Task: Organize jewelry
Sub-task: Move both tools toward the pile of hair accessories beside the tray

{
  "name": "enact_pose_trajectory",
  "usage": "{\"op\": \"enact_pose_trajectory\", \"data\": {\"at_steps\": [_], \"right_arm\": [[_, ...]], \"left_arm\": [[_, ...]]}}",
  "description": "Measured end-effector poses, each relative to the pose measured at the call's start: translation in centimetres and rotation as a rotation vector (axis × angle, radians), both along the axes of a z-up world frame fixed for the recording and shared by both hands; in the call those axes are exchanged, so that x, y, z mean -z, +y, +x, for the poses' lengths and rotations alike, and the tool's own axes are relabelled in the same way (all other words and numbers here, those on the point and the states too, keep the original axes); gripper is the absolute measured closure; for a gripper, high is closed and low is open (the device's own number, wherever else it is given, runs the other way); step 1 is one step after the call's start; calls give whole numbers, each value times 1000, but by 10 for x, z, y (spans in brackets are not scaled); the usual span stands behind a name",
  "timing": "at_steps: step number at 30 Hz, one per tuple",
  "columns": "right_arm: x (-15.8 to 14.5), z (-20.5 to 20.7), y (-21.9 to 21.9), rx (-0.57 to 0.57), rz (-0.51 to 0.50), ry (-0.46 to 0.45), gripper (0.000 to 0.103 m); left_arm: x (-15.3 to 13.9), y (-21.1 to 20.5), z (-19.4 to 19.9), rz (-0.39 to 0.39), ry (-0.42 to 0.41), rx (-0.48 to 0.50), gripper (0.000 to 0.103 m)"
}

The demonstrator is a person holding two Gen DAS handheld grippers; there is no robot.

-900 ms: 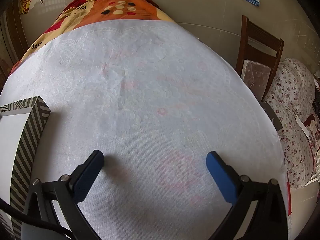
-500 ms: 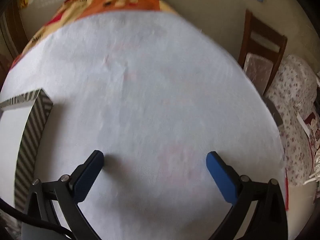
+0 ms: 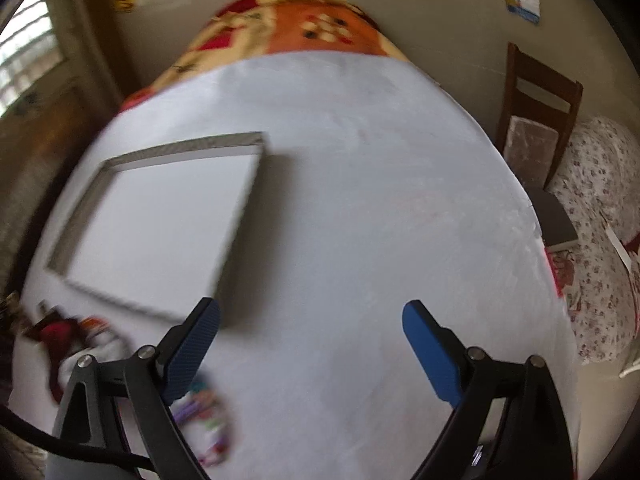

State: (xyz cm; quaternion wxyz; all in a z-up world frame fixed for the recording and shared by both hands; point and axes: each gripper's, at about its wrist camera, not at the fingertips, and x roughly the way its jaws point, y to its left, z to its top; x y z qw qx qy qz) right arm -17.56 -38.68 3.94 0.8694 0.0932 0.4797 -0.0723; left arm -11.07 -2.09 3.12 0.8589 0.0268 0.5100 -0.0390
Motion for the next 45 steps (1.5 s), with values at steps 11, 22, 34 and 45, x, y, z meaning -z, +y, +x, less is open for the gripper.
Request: {"op": "enact_pose_trajectory", "data": {"at_steps": [11,22,34,45], "right_arm": [[-25,-54,64,-94,49,-45,8],[-31,-68,87,-139,59,-66,8],[-36,-66,105,-190,87,-78,8],[-39,-67,111,-198,82,-69,8]], "left_arm": [[-8,-8,-34,-35,-2,23,87],[-10,-3,-49,-33,1,37,87],[-17,-3,-52,-35,-21,49,87],[-18,-6,-52,-32,-22,59,87]]}}
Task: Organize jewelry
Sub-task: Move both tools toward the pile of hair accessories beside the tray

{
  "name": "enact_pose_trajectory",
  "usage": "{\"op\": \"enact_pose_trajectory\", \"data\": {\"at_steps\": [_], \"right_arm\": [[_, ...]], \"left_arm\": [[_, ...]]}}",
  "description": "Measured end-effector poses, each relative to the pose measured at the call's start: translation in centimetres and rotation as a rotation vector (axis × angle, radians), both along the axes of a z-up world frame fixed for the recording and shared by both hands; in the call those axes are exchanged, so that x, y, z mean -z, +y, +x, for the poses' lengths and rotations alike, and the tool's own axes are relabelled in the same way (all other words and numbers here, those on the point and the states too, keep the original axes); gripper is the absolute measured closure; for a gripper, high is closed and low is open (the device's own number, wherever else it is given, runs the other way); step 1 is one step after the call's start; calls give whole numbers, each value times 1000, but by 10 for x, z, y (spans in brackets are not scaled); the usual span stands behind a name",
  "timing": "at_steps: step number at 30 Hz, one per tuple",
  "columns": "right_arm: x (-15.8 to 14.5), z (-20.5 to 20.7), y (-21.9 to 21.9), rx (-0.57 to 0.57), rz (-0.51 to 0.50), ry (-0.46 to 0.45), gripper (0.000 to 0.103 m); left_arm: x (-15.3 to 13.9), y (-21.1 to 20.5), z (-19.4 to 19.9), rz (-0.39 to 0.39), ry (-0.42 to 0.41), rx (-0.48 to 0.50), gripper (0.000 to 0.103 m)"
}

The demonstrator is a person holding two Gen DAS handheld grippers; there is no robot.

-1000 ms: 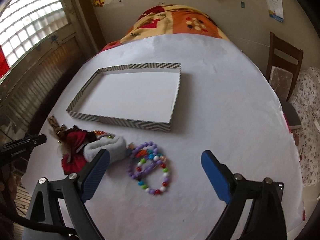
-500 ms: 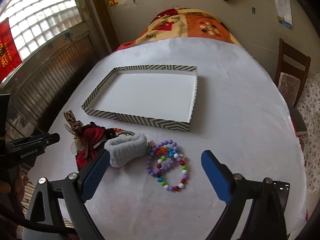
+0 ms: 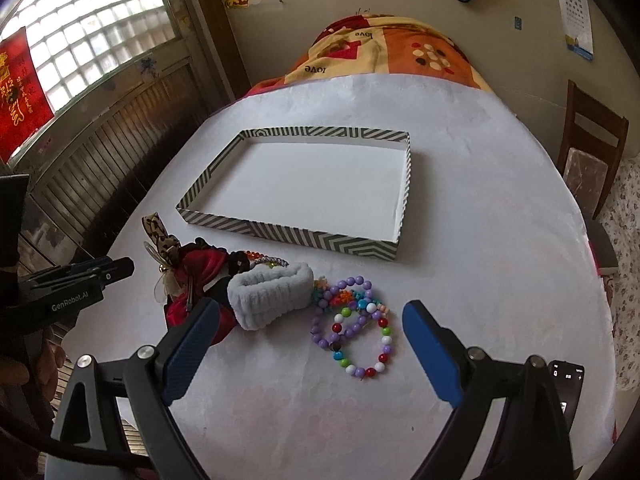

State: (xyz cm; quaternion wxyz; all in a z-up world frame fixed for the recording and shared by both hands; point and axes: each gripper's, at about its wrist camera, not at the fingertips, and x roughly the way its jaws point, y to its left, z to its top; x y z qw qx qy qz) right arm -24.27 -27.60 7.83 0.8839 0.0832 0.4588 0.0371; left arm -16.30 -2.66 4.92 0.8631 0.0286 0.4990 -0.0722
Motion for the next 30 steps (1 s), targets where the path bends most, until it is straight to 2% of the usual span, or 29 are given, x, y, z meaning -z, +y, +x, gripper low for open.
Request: {"op": "enact_pose_trajectory", "data": {"at_steps": [13,23,30], "right_arm": [[6,0,0,11,41,15,8],[14,2,5,-6,52,42,8],[17,6,11,-24,60,52,8]], "left_arm": [[5,6,0,-5,17,-3,87],[15,30,2,-44,69,-41,87],[13,34,2,-62,66,-47,87]]}}
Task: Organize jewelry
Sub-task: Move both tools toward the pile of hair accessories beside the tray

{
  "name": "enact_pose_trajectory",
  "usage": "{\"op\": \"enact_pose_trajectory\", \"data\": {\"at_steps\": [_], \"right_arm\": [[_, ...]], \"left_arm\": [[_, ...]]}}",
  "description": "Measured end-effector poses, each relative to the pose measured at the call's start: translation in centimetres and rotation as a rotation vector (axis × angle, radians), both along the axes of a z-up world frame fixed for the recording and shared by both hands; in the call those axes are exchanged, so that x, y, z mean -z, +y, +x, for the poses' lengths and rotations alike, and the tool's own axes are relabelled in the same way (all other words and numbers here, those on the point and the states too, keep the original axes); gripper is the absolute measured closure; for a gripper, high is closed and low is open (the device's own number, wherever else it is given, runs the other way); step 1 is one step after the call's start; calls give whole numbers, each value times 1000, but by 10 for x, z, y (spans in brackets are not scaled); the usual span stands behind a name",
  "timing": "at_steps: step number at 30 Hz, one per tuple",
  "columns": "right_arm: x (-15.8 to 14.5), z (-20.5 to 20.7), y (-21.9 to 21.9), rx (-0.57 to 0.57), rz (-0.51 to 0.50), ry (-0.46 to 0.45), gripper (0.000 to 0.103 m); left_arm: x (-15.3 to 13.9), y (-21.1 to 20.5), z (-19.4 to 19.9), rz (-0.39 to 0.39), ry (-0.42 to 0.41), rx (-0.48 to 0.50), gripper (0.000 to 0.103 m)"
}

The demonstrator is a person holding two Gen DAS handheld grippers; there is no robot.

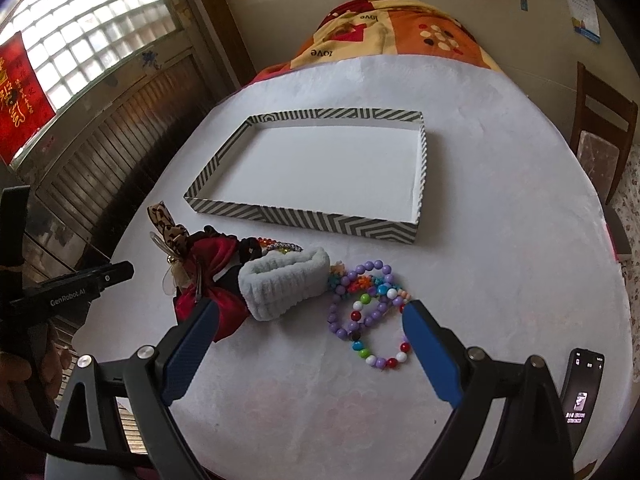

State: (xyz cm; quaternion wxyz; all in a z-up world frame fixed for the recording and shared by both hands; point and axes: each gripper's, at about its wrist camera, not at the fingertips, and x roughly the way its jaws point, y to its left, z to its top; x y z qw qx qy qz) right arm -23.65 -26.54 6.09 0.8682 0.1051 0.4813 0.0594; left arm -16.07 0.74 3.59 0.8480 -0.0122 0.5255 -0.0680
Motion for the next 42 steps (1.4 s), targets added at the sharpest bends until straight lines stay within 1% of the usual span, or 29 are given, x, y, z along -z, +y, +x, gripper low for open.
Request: {"op": "enact_pose_trajectory", "data": {"at_steps": [10,18,24,27,33,36,42], "right_arm": [[1,2,6,-15,1,12,8],[2,6,8,-23,2,11,8],[7,9,8,-31,29,23,8],[8,11,7,-24,26,24,8],[12,13,6,-19,37,41,8],[16,14,6,-18,44,46,8],[25,22,7,-16,61,70,8]], "left_arm": [[1,-5,4,-12,14,20,87],[1,-5,7,-15,9,21,87],[3,-5,9,-11,17,24,87],[5,-6,10,-11,24,27,87],[9,0,13,-62,46,36,87],[11,-2,14,-88,55,59,87],[17,-13,19,-86,65,115,87]]}}
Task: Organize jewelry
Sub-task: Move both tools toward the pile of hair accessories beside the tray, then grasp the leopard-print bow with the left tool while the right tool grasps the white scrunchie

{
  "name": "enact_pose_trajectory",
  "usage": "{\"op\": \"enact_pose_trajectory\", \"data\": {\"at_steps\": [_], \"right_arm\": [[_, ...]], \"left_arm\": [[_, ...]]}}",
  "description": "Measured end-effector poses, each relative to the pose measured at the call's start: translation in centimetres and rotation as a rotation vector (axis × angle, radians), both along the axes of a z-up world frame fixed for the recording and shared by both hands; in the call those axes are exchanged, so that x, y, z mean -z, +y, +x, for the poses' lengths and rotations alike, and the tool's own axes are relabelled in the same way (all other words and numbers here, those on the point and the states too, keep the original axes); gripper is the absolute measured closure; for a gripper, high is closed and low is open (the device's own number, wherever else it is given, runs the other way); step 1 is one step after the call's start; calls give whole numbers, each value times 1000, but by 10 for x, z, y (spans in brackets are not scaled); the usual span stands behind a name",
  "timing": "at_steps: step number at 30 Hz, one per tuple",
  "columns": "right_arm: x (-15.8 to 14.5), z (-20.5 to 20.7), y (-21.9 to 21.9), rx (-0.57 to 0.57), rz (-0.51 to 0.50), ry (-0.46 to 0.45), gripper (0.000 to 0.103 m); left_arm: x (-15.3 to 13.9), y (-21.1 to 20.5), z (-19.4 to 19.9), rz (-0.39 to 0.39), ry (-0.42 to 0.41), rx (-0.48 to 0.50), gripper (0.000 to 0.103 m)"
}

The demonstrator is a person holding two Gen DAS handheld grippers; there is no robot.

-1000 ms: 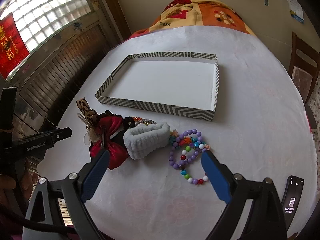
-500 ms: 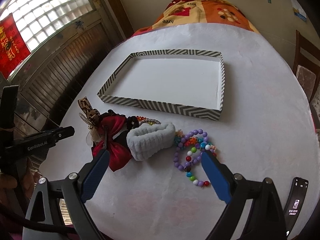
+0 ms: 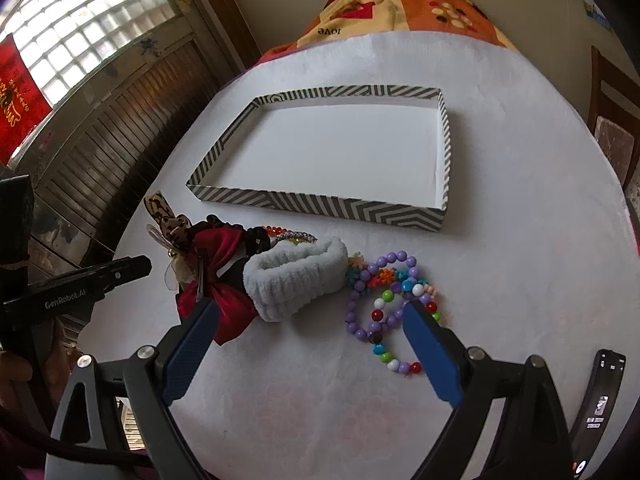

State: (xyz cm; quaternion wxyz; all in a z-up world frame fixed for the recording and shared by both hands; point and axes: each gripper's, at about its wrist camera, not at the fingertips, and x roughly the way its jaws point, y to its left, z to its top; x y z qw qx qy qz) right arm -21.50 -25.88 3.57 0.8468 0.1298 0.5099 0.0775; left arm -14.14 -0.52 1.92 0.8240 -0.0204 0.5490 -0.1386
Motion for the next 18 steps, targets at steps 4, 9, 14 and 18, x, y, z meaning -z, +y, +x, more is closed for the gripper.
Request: {"op": "enact_pose_trajectory", "data": {"at_steps": [4,9,14,18], "right_arm": [[5,5,4,-10,-3,7,8],[11,15,5,-1,13,28,8],[19,27,13,-3,35,59,8],[21,35,24,-24,21,63,8]], "left_arm": [[6,-1,8,-7,19,17,87],[10,-2,20,-39,50,15,86],[13,-4,29,-45,62,15,86],[15,-3,32,-41,70,21,86]]}}
